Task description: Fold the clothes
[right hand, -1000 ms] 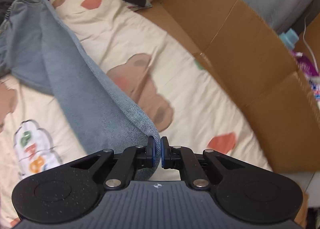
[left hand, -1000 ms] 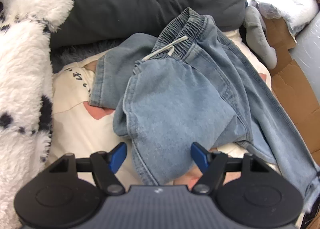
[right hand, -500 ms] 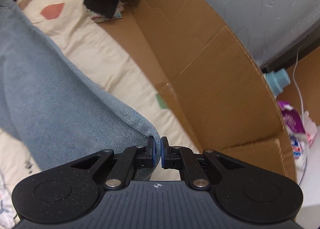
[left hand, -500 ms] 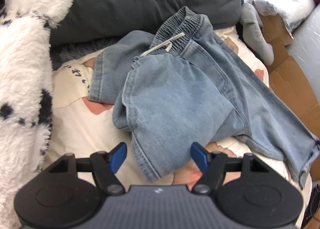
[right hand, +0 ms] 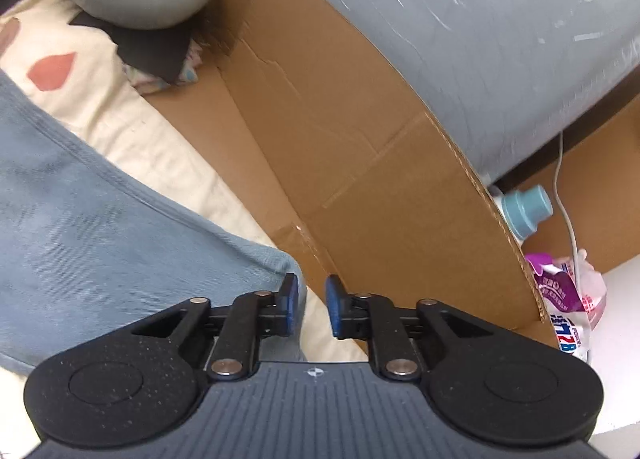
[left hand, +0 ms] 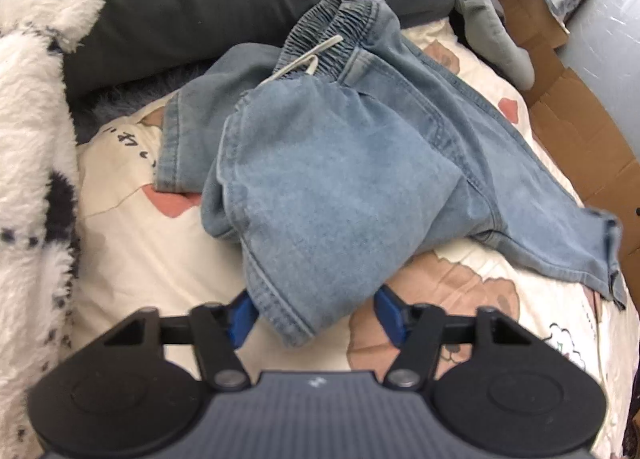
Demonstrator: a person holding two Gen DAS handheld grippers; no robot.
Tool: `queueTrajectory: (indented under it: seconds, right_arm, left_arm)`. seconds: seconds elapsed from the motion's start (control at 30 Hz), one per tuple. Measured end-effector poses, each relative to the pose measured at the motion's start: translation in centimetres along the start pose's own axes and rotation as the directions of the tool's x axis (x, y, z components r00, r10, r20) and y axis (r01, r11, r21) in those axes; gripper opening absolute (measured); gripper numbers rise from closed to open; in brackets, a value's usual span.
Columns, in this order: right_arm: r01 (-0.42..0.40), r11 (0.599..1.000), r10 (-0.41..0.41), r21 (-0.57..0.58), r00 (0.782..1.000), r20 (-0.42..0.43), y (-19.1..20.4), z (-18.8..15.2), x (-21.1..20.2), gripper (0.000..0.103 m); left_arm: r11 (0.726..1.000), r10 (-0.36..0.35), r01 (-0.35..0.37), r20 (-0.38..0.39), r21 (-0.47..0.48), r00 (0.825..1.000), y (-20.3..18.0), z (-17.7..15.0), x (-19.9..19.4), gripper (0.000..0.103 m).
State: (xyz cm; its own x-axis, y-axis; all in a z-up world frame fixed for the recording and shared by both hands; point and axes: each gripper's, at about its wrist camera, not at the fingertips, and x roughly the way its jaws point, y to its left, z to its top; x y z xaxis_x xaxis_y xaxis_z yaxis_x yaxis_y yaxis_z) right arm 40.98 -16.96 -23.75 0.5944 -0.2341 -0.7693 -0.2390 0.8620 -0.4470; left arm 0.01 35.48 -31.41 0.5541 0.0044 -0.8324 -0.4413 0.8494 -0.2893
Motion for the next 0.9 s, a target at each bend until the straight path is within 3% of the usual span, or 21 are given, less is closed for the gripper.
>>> queueTrajectory:
  seconds: [0.07, 0.13, 0.37, 0.57, 0.9]
  right_arm:
    - [-0.029, 1.0, 0.029, -0.004, 0.999, 0.019, 0.7, 0.1, -1.3, 0.028]
    - [-0.063, 0.998, 0.063, -0.011, 0.997, 0.039, 1.7, 0.3, -2.8, 0.033]
    - [-0.2, 0.98, 0.2, -0.002, 0.976, 0.082, 4.8, 0.0, -6.5, 0.033]
    - [-0.288, 0.956, 0.283, 0.052, 0.955, 0.087, 6.3, -0.4, -7.9, 0.033]
    - [-0.345, 0.927, 0.337, 0.147, 0.939, 0.074, 8.0, -1.6, -7.7, 0.033]
  left_arm:
    - [1.0, -0.005, 0.004, 0.028, 0.008, 1.0, -0.4, 0.2, -0.4, 0.044]
    - [1.0, -0.018, 0.016, 0.064, 0.025, 0.998, -1.1, 0.6, -1.0, 0.023]
    - [0.994, -0.085, 0.07, 0.176, 0.09, 0.981, -4.6, 3.4, -2.1, 0.02]
    - [0.983, -0.179, 0.16, 0.243, 0.096, 0.953, -8.0, 6.1, -2.0, 0.019]
    - [0.949, -0.314, 0.297, 0.305, 0.103, 0.899, -14.7, 8.7, 2.0, 0.019]
